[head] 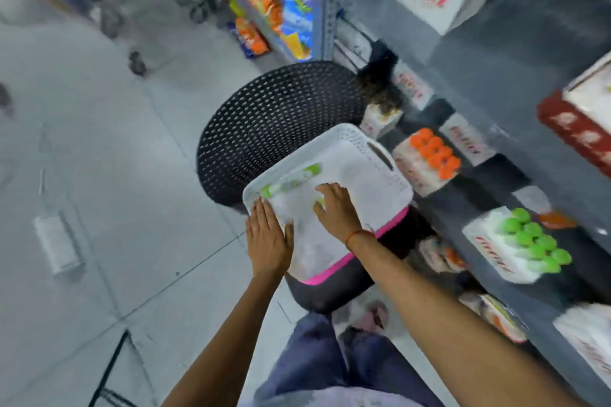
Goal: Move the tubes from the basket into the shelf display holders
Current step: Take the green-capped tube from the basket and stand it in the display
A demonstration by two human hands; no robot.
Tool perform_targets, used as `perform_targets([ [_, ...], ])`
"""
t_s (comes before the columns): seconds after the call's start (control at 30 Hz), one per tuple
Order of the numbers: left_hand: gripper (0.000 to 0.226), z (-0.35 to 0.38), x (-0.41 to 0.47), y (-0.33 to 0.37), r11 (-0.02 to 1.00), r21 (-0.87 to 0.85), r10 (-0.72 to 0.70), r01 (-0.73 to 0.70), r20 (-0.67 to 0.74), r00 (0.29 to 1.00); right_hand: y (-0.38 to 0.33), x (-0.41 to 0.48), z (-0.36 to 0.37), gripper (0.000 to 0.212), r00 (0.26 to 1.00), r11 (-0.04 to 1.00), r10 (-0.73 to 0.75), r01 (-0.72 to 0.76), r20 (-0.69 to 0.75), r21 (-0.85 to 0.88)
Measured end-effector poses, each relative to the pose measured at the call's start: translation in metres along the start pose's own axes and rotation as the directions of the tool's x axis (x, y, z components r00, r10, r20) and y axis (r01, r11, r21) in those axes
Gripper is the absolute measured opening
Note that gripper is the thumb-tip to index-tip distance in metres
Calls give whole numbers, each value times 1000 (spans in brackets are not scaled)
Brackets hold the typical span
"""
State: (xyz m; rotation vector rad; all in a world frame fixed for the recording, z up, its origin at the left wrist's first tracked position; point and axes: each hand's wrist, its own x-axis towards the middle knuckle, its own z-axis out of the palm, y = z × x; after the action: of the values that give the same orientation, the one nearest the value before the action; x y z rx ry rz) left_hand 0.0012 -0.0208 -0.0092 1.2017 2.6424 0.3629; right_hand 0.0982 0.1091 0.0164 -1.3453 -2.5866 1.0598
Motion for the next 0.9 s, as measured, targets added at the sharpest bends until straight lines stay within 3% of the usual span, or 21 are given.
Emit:
perform_targets([
  [0.17,69,18,2,-29,995,53,-85,81,67,994,-33,38,41,39,971,959,-125,171,205,-224],
  [0.27,66,30,0,-38,993,75,-98,93,73,992,-50,64,63,30,916,876,-279,366,287,-314],
  [0.43,63,35,0,-39,989,105,-115,105,87,990,-58,83,76,34,841,699,-295,514,454,-497],
  [0.63,65,36,0,-38,980,154,-140,123,103,985,-45,73,74,20,837,544,-384,545,389,-637],
  [0.73,64,31,-2,-36,977,186,-134,106,148,980,-38,67,58,17,840,612,-474,530,264,-587],
  [0.9,61,24,0,-18,977,207,-74,52,100,992,-29,49,-8,34,952,916,-304,298,17,-270],
])
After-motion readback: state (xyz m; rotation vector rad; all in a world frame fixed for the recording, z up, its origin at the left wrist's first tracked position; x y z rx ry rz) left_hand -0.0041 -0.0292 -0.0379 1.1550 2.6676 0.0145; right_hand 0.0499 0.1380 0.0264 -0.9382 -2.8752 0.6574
